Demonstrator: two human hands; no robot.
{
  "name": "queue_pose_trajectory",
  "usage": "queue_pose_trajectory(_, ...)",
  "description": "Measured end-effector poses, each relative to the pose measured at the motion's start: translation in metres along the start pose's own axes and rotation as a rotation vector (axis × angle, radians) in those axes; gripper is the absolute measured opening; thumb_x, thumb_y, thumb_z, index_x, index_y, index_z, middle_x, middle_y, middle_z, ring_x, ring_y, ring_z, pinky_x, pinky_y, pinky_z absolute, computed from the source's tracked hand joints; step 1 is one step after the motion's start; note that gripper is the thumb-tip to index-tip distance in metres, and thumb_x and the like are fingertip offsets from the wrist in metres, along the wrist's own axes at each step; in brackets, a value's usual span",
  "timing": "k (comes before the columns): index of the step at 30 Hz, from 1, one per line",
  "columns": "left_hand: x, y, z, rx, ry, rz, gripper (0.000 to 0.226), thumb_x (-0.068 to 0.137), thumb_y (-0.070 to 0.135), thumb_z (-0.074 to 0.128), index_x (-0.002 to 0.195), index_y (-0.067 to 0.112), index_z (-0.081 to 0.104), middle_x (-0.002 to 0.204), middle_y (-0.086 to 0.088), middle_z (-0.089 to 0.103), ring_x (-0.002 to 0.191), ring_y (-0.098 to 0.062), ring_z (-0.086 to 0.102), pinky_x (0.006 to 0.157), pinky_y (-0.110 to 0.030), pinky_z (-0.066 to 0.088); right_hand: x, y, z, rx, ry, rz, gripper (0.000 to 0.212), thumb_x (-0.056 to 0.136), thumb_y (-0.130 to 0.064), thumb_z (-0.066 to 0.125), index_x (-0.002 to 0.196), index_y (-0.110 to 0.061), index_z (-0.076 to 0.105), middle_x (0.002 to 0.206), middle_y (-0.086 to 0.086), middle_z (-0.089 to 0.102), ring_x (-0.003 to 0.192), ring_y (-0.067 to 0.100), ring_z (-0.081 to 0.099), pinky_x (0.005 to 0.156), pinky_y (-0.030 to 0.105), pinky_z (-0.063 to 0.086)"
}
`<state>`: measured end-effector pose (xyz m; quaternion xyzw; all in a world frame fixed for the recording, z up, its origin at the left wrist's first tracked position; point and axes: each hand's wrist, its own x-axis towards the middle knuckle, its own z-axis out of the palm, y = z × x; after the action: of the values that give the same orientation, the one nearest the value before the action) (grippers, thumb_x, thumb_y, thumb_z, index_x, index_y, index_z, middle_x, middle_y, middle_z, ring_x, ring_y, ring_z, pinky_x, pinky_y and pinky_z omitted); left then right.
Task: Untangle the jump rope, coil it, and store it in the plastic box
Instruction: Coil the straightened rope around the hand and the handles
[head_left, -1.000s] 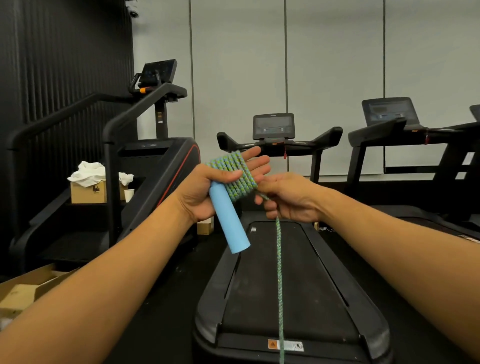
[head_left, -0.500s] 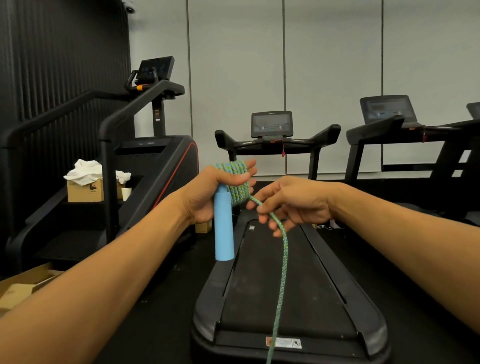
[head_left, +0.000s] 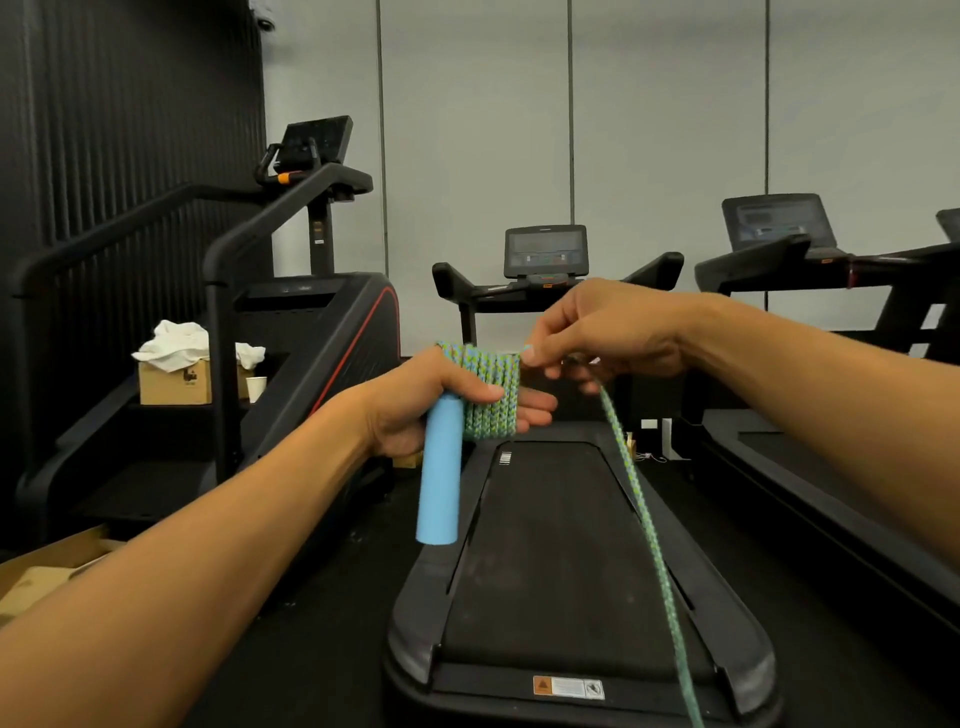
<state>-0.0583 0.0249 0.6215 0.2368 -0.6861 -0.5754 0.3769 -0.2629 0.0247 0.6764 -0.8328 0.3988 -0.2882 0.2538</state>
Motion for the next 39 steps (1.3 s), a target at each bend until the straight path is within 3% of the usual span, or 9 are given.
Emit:
queue_pose_trajectory(4,-0.003,0.002,0.000,0.079,-0.056,0.026,0.042,0.084,0.003,0.051,0.124,-0.002,0.059,0.109,-0.021,0.073,0.094,-0.026,0.074,0.080,-0.028,0.060,0.007,-0.001,-0.001,-0.013,0.175,-0.123,0.016,0.078,-0.016,0.081,0.082,-0.007,0.069,0.053,-0.007,0.059,0.042,0.005,0.046,0.042,0.020,0.042)
queue_pose_trajectory(7,-0.005,0.000,0.001,-0.041,-0.071,0.088,0.045,0.081,-0.003,0.048,0.124,-0.002,0.062,0.114,-0.022,0.072,0.099,-0.029,0.073,0.083,-0.031,0.060,0.012,0.007,0.004,0.103,0.215,-0.154,0.006,0.085,-0.011,0.075,0.080,-0.011,0.072,0.063,0.000,0.061,0.055,0.012,0.050,0.049,0.026,0.043)
queue_pose_trajectory(11,-0.004,-0.001,0.002,-0.187,-0.098,0.206,0.057,0.073,-0.009,0.054,0.129,-0.002,0.060,0.129,-0.024,0.064,0.116,-0.033,0.066,0.096,-0.038,0.056,0.019,0.021,0.022,0.436,0.133,-0.070,0.032,0.097,-0.001,0.045,0.096,-0.014,0.074,0.072,0.002,0.067,0.059,0.011,0.058,0.058,0.028,0.046)
queue_pose_trajectory(15,-0.002,-0.002,-0.003,-0.268,-0.151,0.299,0.071,0.069,-0.005,0.072,0.137,0.001,0.054,0.143,-0.021,0.055,0.131,-0.031,0.055,0.108,-0.039,0.047,0.014,0.034,0.033,0.666,-0.045,0.028,0.014,0.098,-0.015,0.052,0.093,-0.015,0.066,0.068,0.000,0.061,0.052,0.008,0.049,0.053,0.024,0.048)
queue_pose_trajectory(18,0.000,0.001,-0.007,-0.290,-0.113,0.332,0.078,0.069,-0.007,0.070,0.143,0.000,0.046,0.147,-0.021,0.050,0.135,-0.031,0.051,0.109,-0.038,0.046,0.014,0.043,0.049,0.701,-0.079,0.036,0.015,0.099,-0.015,0.053,0.090,-0.013,0.064,0.075,0.008,0.061,0.049,0.010,0.044,0.049,0.025,0.044)
queue_pose_trajectory(24,0.000,0.004,-0.024,-0.101,0.102,0.210,0.072,0.073,-0.010,0.049,0.144,0.002,0.045,0.144,-0.016,0.056,0.132,-0.026,0.055,0.106,-0.035,0.047,0.009,0.028,0.042,0.353,-0.106,0.100,0.018,0.091,-0.005,0.063,0.107,0.001,0.070,0.077,0.010,0.066,0.050,0.012,0.050,0.053,0.027,0.048)
queue_pose_trajectory(27,-0.003,0.004,-0.029,0.000,0.134,0.153,0.067,0.079,-0.018,0.045,0.143,0.002,0.046,0.144,-0.015,0.056,0.130,-0.025,0.057,0.102,-0.031,0.051,0.005,0.013,0.034,0.181,-0.111,0.119,0.013,0.089,-0.007,0.066,0.099,0.000,0.072,0.064,0.004,0.061,0.046,0.010,0.044,0.048,0.024,0.043)
queue_pose_trajectory(35,-0.004,0.011,-0.030,-0.181,0.202,0.179,0.062,0.078,-0.015,0.046,0.138,-0.001,0.049,0.138,-0.020,0.059,0.125,-0.029,0.060,0.097,-0.034,0.054,-0.004,0.009,0.038,-0.056,-0.222,0.132,0.016,0.094,-0.010,0.062,0.099,-0.004,0.075,0.056,0.001,0.046,0.047,0.012,0.028,0.043,0.021,0.022)
queue_pose_trajectory(39,-0.007,0.002,-0.020,0.153,0.150,0.019,0.047,0.084,-0.022,0.040,0.114,0.005,0.066,0.104,-0.009,0.076,0.092,-0.017,0.073,0.081,-0.025,0.060,-0.006,-0.009,0.028,-0.118,-0.160,0.034,0.016,0.093,-0.009,0.063,0.096,0.002,0.073,0.053,-0.003,0.051,0.048,0.010,0.034,0.046,0.023,0.026)
